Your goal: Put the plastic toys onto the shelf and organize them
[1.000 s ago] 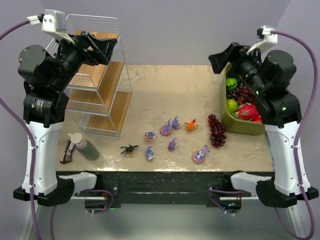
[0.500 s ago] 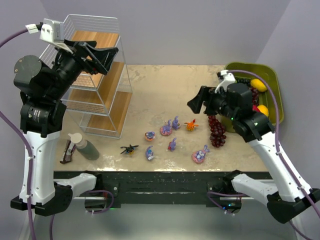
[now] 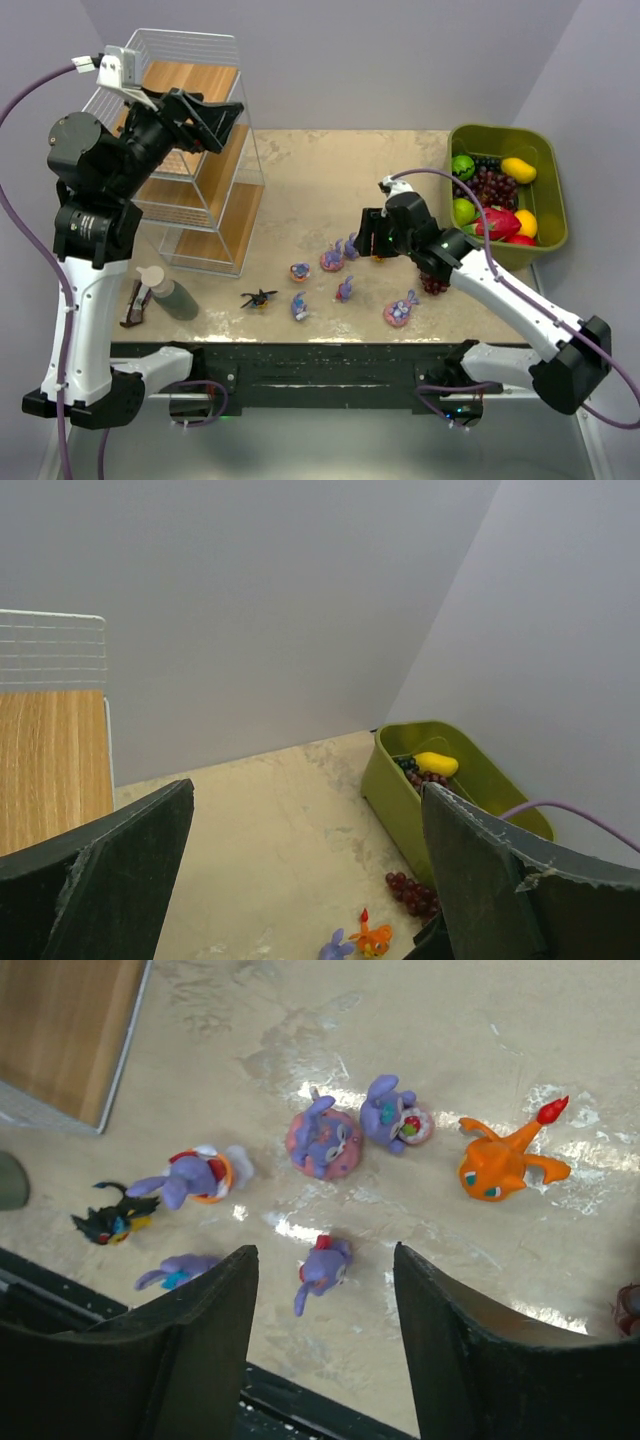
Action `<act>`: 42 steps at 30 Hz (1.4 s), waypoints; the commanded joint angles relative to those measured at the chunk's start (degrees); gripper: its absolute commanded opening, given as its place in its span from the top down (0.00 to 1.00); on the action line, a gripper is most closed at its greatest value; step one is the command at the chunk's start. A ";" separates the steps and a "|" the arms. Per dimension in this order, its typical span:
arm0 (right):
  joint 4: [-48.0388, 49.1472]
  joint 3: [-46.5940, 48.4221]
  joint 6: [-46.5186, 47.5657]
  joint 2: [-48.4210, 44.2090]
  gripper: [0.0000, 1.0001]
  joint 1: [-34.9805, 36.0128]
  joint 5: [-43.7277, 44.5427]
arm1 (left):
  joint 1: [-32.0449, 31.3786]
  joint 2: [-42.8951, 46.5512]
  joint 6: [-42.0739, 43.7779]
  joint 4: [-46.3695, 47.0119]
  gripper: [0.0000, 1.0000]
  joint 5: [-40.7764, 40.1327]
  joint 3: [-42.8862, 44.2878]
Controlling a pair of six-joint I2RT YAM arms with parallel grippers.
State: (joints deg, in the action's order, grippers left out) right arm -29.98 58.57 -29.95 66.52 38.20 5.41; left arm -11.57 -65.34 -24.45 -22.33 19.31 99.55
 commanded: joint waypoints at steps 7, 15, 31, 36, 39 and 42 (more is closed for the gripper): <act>10.81 -0.82 -2.74 11.86 0.57 0.04 5.40 | 0.50 3.37 -1.04 0.09 0.01 -9.02 -0.32; 14.68 -0.47 -3.18 19.25 0.68 0.12 7.94 | 0.50 4.34 -0.43 0.00 0.00 -9.29 -0.32; 16.62 0.85 -2.30 20.42 0.62 0.13 10.15 | 0.41 1.45 -1.13 -1.22 0.00 -1.59 2.48; 14.25 1.81 -2.39 16.02 0.34 0.04 8.30 | -5.02 -3.47 -1.49 -2.37 0.01 0.57 3.02; 11.71 2.95 -3.27 12.68 0.30 0.04 9.00 | -10.30 -5.14 -1.30 -1.84 0.01 -2.68 2.14; 7.75 5.41 -4.58 9.60 0.29 -0.05 11.36 | -15.48 -6.99 -0.87 -1.93 0.01 -7.16 0.65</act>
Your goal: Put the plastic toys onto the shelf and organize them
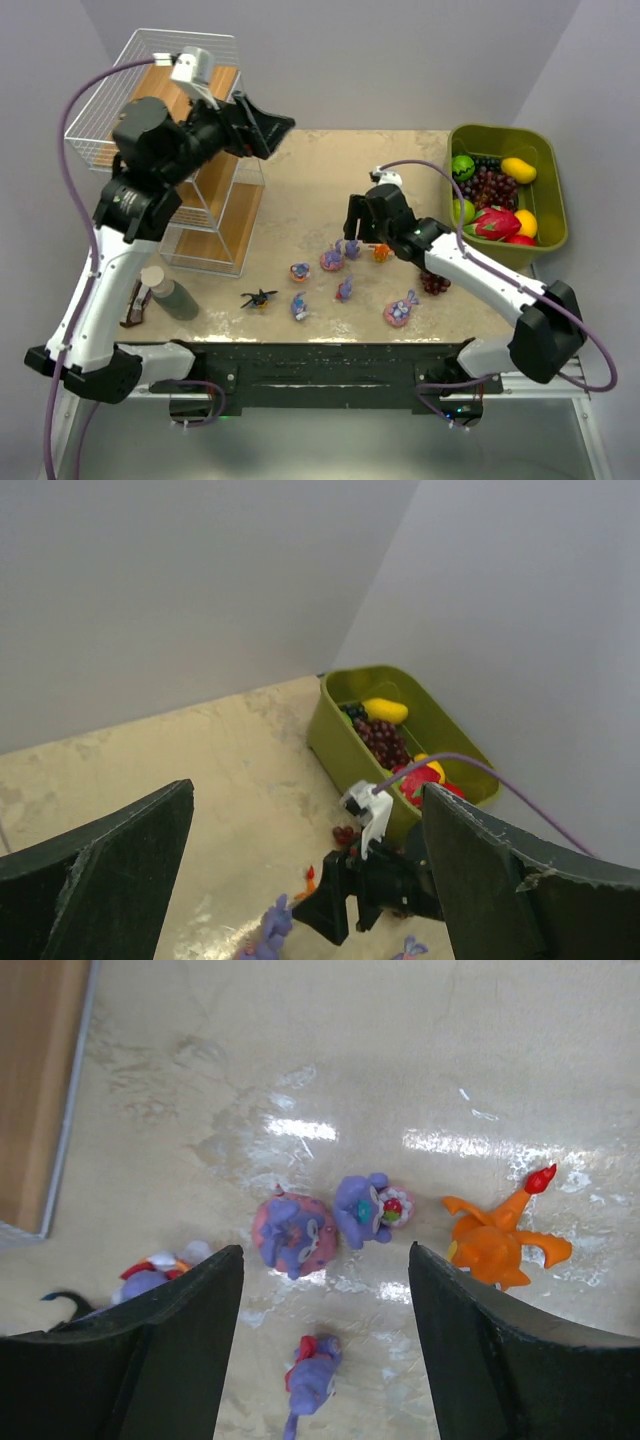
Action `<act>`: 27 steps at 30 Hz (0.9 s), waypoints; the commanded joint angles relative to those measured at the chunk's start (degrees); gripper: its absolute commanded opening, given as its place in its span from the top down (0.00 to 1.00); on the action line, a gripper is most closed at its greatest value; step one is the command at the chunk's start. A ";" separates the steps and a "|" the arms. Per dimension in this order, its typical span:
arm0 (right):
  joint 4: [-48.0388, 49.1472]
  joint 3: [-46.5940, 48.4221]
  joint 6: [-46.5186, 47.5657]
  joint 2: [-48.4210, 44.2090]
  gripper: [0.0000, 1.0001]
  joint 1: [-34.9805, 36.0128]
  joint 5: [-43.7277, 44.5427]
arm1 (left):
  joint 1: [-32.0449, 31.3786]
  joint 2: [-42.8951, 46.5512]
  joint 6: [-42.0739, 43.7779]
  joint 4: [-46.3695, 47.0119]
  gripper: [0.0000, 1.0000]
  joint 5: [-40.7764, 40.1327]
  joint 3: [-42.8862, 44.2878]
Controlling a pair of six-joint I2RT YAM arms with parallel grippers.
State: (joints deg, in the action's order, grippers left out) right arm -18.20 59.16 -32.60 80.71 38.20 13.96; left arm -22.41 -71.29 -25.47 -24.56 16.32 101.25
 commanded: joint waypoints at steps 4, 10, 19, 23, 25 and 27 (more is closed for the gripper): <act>-8.86 7.02 -4.57 -7.66 0.29 -0.58 6.43 | -13.42 -2.98 1.57 -0.58 0.02 -11.47 -2.37; -17.39 8.43 -8.53 -11.71 0.30 -4.87 11.26 | -22.92 -6.23 0.69 -2.51 0.08 -23.59 -4.83; -22.85 5.71 -10.82 -15.93 0.32 -8.22 12.15 | -32.15 -9.66 -7.22 -2.69 0.33 -38.81 -17.66; -23.55 4.57 -11.17 -16.98 0.32 -8.22 12.06 | -34.10 -12.29 -9.76 -0.41 0.36 -40.84 -23.54; -23.81 4.04 -11.17 -17.42 0.32 -8.31 12.06 | -34.27 -13.00 -10.47 2.05 0.36 -41.19 -26.89; -24.08 3.51 -11.17 -18.13 0.32 -8.31 12.06 | -34.28 -14.14 -11.00 5.28 0.36 -40.84 -30.04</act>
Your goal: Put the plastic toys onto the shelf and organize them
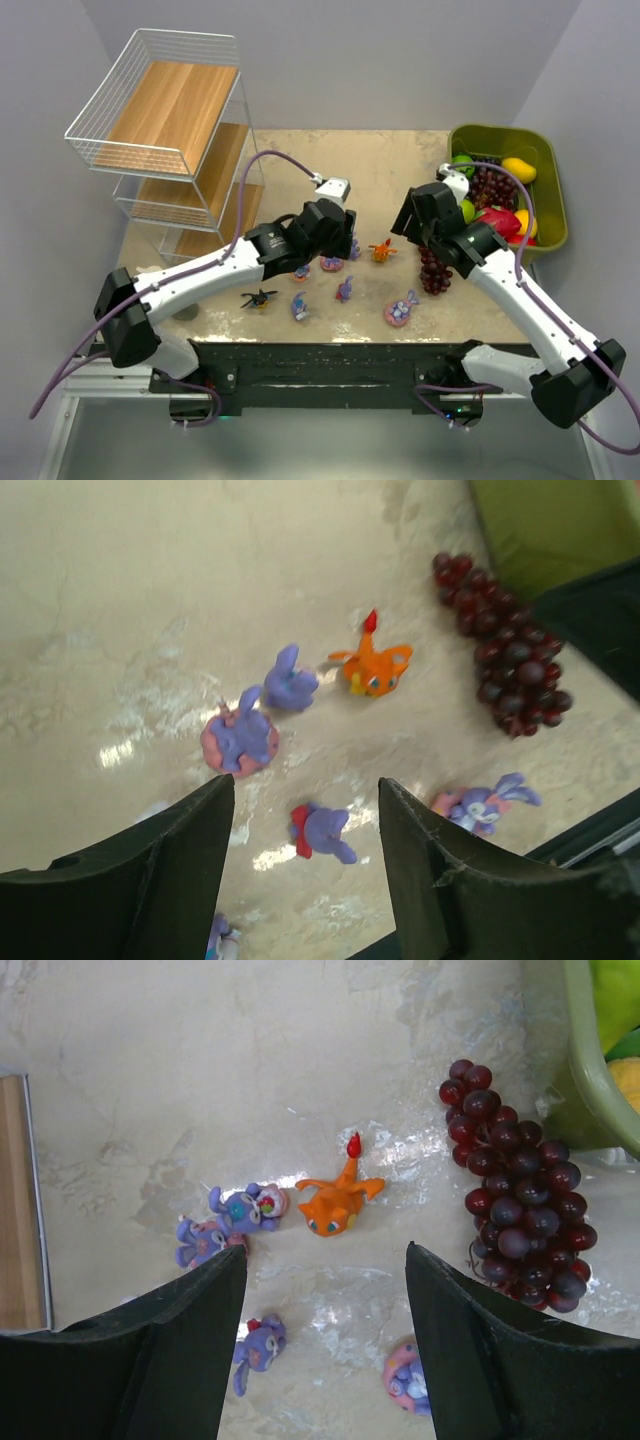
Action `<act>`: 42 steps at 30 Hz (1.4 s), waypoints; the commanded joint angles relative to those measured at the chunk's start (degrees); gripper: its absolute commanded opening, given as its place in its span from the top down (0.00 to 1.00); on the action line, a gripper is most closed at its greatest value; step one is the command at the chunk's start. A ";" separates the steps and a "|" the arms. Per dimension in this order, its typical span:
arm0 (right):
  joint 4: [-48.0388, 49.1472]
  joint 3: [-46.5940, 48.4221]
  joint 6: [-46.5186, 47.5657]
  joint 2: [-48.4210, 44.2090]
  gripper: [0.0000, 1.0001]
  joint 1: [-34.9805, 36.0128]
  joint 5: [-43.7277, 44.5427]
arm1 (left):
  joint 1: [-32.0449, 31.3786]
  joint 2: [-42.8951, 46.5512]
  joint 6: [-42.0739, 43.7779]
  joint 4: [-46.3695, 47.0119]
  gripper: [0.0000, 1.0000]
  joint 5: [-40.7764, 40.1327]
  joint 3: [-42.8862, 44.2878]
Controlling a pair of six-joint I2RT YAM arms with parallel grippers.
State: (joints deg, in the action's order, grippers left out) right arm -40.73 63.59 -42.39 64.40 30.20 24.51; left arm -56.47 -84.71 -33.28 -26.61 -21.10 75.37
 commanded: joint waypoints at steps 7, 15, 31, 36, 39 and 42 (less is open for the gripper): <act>-2.60 -2.16 -1.11 -4.02 0.32 -0.40 2.29 | -0.31 -3.89 -3.20 13.86 0.37 -2.89 -9.80; -3.21 -2.95 -1.03 -5.51 0.32 -0.40 2.56 | -0.31 -7.57 -1.97 20.63 0.46 -6.48 -12.53; -4.62 -2.42 -0.24 -6.39 0.31 -0.49 4.67 | -0.22 -14.43 -0.91 20.55 0.62 -12.56 -10.34; -4.71 -1.89 0.29 -5.78 0.30 -0.40 5.11 | -0.22 -15.14 0.40 21.86 0.51 -13.00 -10.25; -4.71 -1.81 0.55 -5.52 0.30 -0.49 5.28 | -0.14 -15.84 0.76 22.48 0.50 -13.61 -9.72; -4.53 -1.81 0.73 -5.16 0.30 -0.58 5.19 | 0.13 -16.54 1.20 23.18 0.51 -13.61 -9.19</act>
State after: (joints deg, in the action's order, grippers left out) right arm -45.52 60.71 -42.09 58.98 29.93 27.55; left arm -56.64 -100.31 -33.28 -7.22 -31.83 63.55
